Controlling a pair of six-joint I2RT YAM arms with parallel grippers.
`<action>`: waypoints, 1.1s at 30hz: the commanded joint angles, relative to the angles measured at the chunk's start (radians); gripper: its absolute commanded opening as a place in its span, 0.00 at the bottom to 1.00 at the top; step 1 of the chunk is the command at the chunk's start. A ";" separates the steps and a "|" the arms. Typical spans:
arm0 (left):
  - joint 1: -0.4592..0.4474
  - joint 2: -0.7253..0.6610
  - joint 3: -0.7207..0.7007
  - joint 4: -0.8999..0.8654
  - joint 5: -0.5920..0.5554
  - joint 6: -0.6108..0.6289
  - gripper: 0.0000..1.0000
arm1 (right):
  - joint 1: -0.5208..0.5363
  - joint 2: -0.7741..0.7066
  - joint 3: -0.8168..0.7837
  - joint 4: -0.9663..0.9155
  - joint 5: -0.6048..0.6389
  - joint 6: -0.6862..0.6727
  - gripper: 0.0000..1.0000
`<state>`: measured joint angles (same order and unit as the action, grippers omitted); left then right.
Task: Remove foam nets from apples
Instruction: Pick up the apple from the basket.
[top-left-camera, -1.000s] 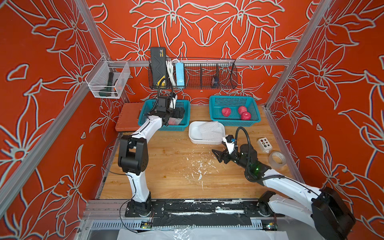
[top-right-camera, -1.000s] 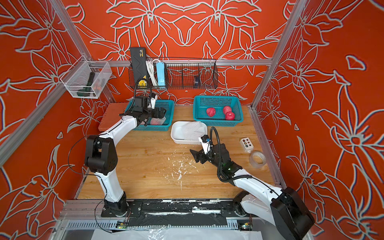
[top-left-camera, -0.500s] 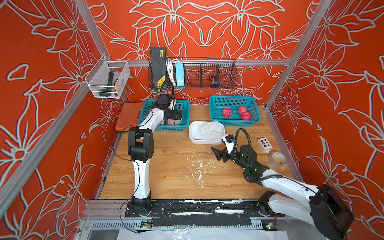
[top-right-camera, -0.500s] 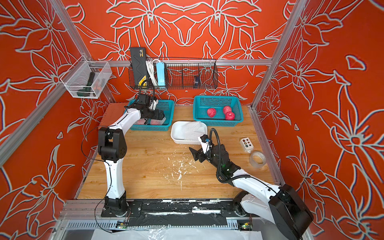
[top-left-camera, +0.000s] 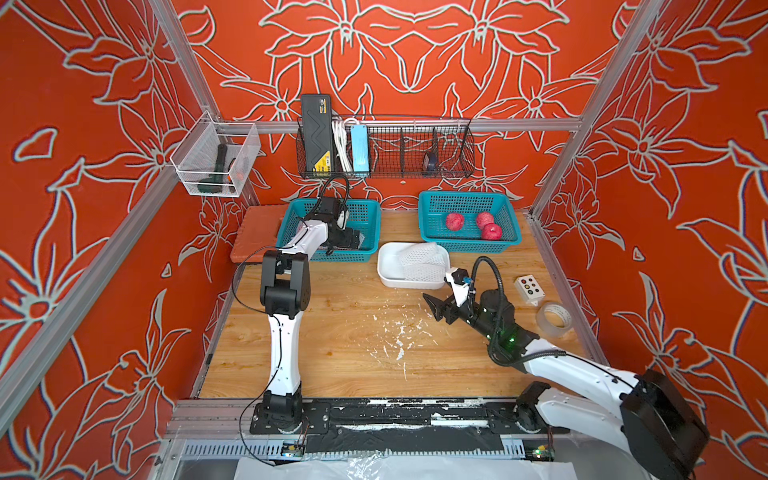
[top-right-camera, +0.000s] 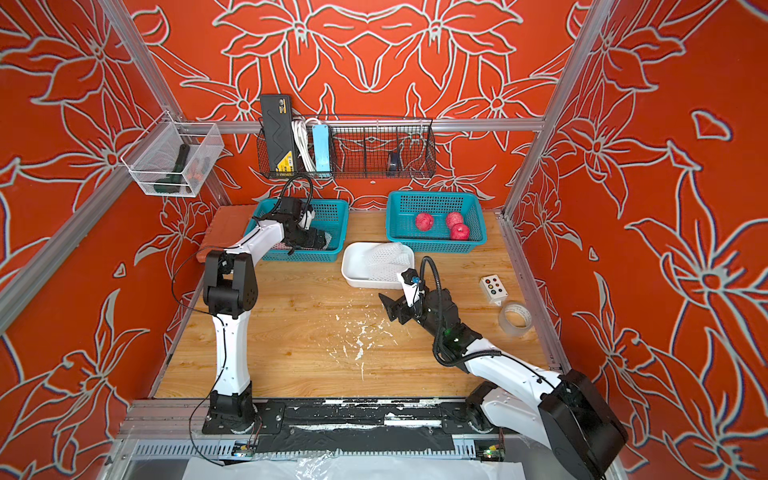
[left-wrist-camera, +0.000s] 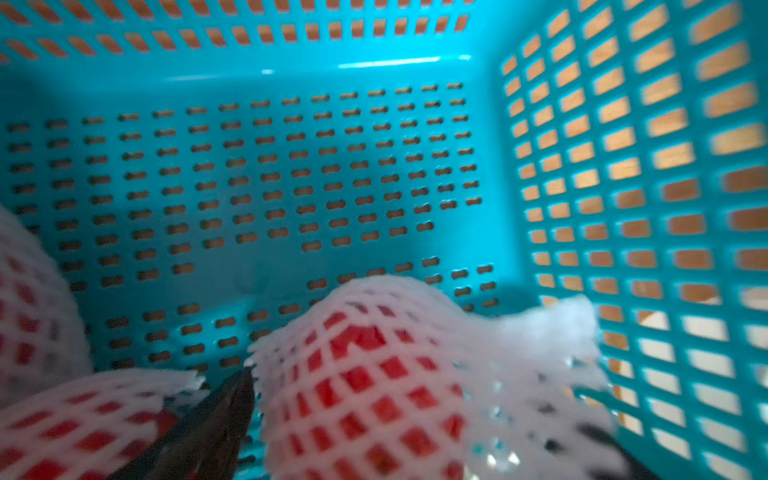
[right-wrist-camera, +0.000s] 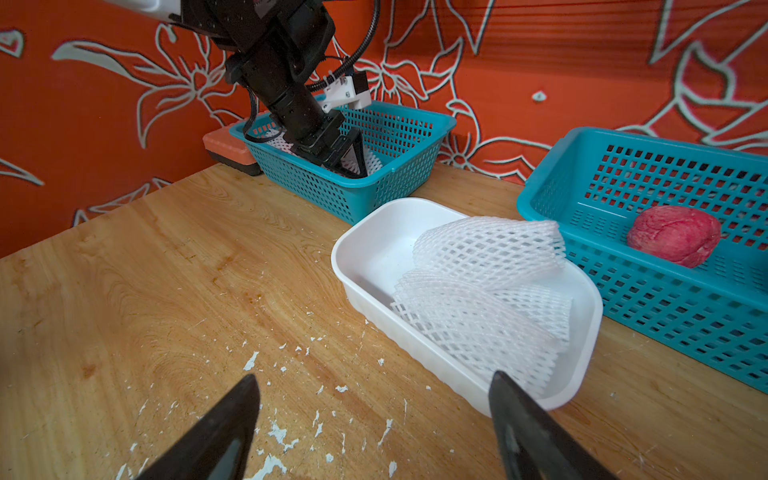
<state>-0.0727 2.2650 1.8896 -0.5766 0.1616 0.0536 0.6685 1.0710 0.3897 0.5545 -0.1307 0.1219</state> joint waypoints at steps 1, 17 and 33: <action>0.002 0.038 0.028 -0.019 0.013 0.000 0.97 | 0.008 -0.015 -0.008 0.014 0.025 0.002 0.87; 0.002 -0.021 -0.039 0.077 0.024 -0.012 0.75 | 0.008 -0.019 -0.010 0.013 0.035 0.008 0.86; 0.002 -0.075 -0.088 0.125 0.029 -0.010 0.57 | 0.008 -0.023 -0.004 0.001 0.032 0.022 0.87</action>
<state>-0.0731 2.2505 1.8111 -0.4732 0.1810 0.0372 0.6685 1.0534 0.3897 0.5533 -0.1089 0.1291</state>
